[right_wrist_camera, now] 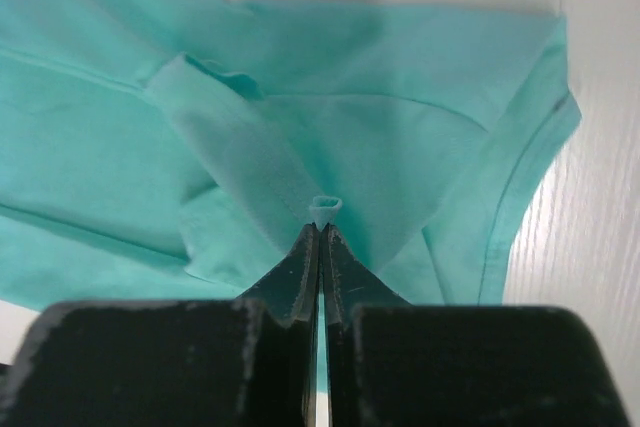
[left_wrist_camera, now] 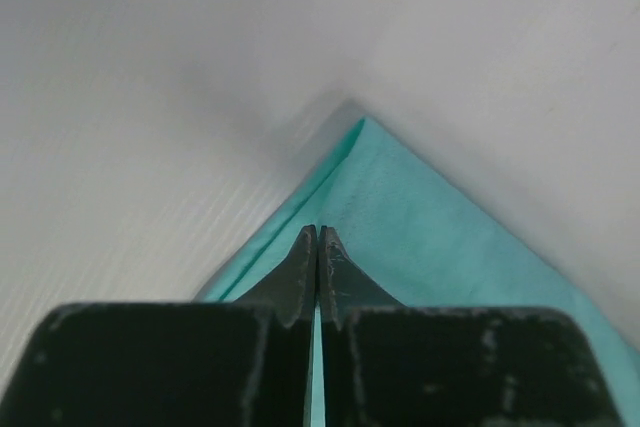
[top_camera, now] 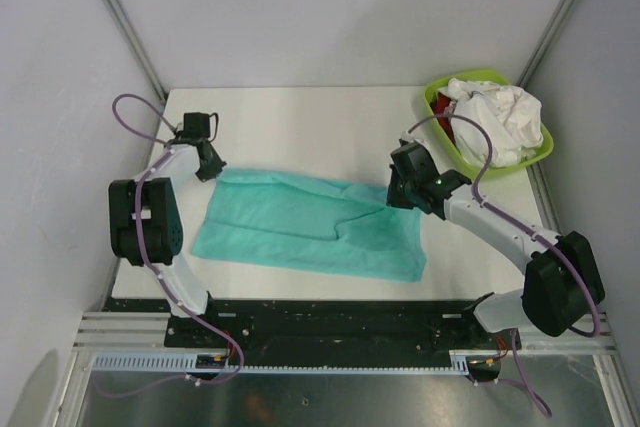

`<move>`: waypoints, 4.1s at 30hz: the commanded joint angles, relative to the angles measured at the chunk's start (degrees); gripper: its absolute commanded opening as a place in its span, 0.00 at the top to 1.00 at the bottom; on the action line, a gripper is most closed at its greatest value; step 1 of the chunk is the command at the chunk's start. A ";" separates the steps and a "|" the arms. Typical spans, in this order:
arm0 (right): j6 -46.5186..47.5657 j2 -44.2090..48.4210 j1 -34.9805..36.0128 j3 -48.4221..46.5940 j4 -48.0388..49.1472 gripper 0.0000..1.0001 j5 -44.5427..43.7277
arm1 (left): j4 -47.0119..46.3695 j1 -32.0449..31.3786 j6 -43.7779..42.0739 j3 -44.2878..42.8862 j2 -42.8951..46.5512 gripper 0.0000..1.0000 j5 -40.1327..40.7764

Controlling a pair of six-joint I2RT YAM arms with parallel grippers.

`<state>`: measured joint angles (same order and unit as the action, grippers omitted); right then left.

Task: Fold and stack the t-shirts
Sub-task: Fold the other side of the tshirt into a rectangle

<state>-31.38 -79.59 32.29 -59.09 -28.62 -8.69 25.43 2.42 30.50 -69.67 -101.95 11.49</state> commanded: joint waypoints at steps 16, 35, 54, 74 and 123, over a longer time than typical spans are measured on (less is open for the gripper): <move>-3.01 2.57 0.82 5.78 1.72 1.00 -2.32 | -1.33 1.29 1.80 5.31 8.77 0.53 2.04; -3.29 0.37 1.87 5.92 3.42 1.00 -1.76 | -0.55 1.19 6.24 7.72 2.79 0.66 1.02; -3.45 0.52 1.85 5.92 3.61 1.00 -1.33 | 0.01 1.27 6.29 6.42 1.28 0.95 2.84; -4.63 10.20 3.77 6.03 -4.51 1.00 -3.77 | 3.39 1.23 4.13 6.65 11.73 1.00 4.35; -10.82 11.13 9.63 17.24 -2.75 0.99 -4.62 | 7.74 1.34 5.35 15.30 14.92 1.00 5.39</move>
<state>-40.91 -67.42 41.67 -43.18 -33.19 -12.21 33.61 3.44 35.57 -55.13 -87.07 16.21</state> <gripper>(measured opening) 0.020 0.005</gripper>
